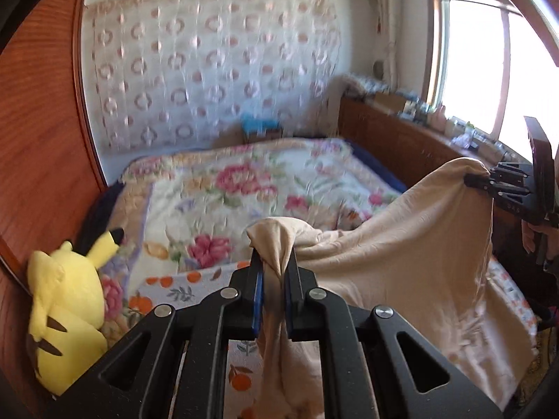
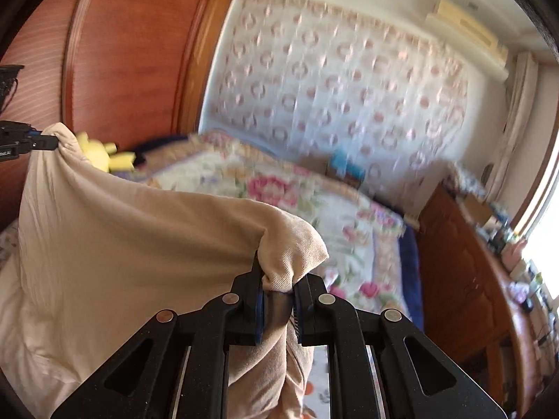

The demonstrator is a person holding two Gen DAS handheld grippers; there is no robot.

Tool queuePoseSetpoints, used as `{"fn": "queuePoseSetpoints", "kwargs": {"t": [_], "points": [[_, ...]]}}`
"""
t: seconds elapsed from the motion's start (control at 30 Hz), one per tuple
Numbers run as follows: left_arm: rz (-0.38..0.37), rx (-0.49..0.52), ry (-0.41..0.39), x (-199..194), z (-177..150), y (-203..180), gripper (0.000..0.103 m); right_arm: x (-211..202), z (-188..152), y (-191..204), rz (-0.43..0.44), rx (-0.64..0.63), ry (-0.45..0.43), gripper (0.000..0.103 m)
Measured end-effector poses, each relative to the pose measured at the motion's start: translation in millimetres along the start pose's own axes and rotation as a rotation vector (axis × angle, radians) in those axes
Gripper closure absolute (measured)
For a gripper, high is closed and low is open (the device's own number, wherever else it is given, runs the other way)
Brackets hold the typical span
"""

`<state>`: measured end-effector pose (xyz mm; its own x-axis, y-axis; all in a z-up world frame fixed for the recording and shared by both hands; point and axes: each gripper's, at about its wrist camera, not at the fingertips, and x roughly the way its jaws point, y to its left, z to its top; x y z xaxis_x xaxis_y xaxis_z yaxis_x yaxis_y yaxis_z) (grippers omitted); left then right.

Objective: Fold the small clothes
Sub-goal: 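Lift the shirt high with both grippers and shake it out, then lower the shirt onto the quilt and open both grippers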

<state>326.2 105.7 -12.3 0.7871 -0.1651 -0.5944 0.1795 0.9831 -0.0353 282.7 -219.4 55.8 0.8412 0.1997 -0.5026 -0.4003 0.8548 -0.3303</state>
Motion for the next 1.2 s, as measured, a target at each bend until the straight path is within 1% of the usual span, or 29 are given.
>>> {"fn": "queuePoseSetpoints", "kwargs": {"t": [0.07,0.13,0.2,0.27,0.33,0.37,0.43,0.53,0.57,0.6,0.63,0.67,0.7,0.73,0.8,0.83,0.87,0.9,0.97,1.03,1.1,1.2], "points": [[0.004,-0.006,0.034,27,-4,1,0.093,36,-3,5,-0.001,0.007,0.050,0.090],[-0.005,-0.025,0.049,47,-5,6,0.093,61,-1,5,0.014,0.022,0.084,0.090],[-0.002,-0.021,0.059,53,-2,7,0.093,78,1,-1,0.035,0.043,0.106,0.090],[-0.002,0.005,0.076,61,-2,7,0.093,92,6,-9,0.060,0.063,0.134,0.090],[-0.004,0.018,0.096,69,-4,10,0.091,109,10,-29,0.078,0.070,0.161,0.090],[-0.007,0.018,0.104,72,-5,12,0.090,116,19,-38,0.090,0.074,0.175,0.090],[0.000,0.028,0.116,76,-7,13,0.083,130,24,-49,0.101,0.080,0.189,0.090],[0.004,0.029,0.125,75,-10,16,0.072,135,20,-53,0.105,0.076,0.209,0.090],[0.006,0.026,0.125,74,-10,19,0.070,146,13,-49,0.104,0.078,0.214,0.090],[0.009,0.024,0.126,73,-10,20,0.060,149,11,-49,0.108,0.084,0.219,0.089],[0.005,0.022,0.122,71,-11,21,0.053,152,9,-50,0.112,0.095,0.225,0.087],[0.000,0.020,0.122,68,-13,22,0.049,155,8,-52,0.114,0.109,0.231,0.082],[-0.005,0.015,0.126,64,-15,23,0.035,154,8,-54,0.114,0.122,0.235,0.080],[-0.015,0.011,0.130,60,-20,22,0.026,155,6,-55,0.112,0.133,0.236,0.076],[-0.039,0.008,0.137,49,-29,20,0.025,154,2,-59,0.109,0.154,0.232,0.071],[-0.046,0.008,0.146,43,-35,18,0.024,146,2,-62,0.110,0.163,0.229,0.063],[-0.049,0.011,0.161,37,-41,17,0.024,147,-2,-63,0.112,0.169,0.227,0.056],[-0.045,0.015,0.162,29,-47,15,0.025,141,-5,-64,0.114,0.174,0.223,0.054],[-0.028,0.022,0.162,11,-59,12,0.025,119,-13,-65,0.120,0.179,0.213,0.053],[-0.029,0.016,0.169,-7,-73,11,0.025,93,-25,-63,0.137,0.186,0.204,0.053],[-0.028,-0.006,0.172,-29,-89,12,0.025,70,-39,-61,0.154,0.206,0.204,0.053],[-0.005,-0.003,0.172,-57,-111,12,0.025,32,-62,-57,0.180,0.232,0.209,0.053]]}}
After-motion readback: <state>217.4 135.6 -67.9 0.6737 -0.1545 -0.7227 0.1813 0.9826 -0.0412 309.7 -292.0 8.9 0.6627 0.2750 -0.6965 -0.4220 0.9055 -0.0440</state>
